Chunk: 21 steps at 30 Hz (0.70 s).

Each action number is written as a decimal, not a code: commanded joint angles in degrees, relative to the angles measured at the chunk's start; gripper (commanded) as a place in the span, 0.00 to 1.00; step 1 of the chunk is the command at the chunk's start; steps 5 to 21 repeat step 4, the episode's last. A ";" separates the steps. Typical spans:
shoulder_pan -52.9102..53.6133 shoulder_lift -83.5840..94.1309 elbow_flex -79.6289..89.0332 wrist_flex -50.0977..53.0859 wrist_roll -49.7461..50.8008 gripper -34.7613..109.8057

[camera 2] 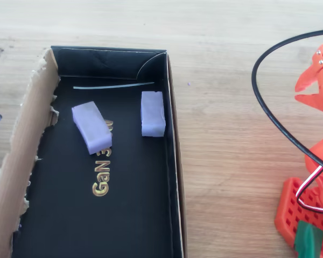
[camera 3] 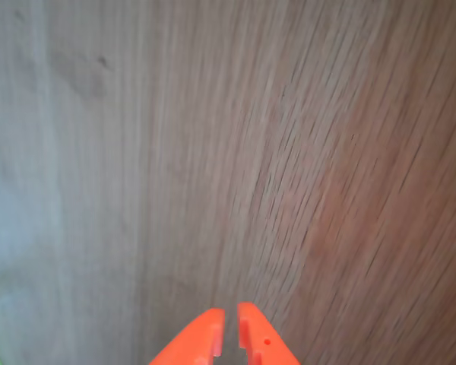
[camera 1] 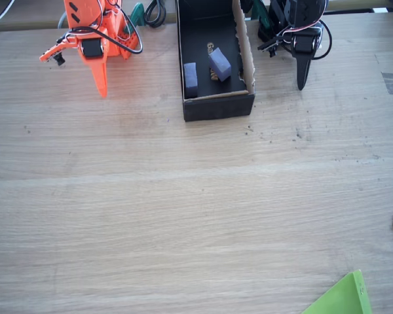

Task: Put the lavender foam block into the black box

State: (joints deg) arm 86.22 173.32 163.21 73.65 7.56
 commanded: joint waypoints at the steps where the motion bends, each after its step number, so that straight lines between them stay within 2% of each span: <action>1: 0.62 0.79 0.26 1.14 -0.53 0.27; 21: 0.44 0.79 0.26 1.14 -0.53 0.25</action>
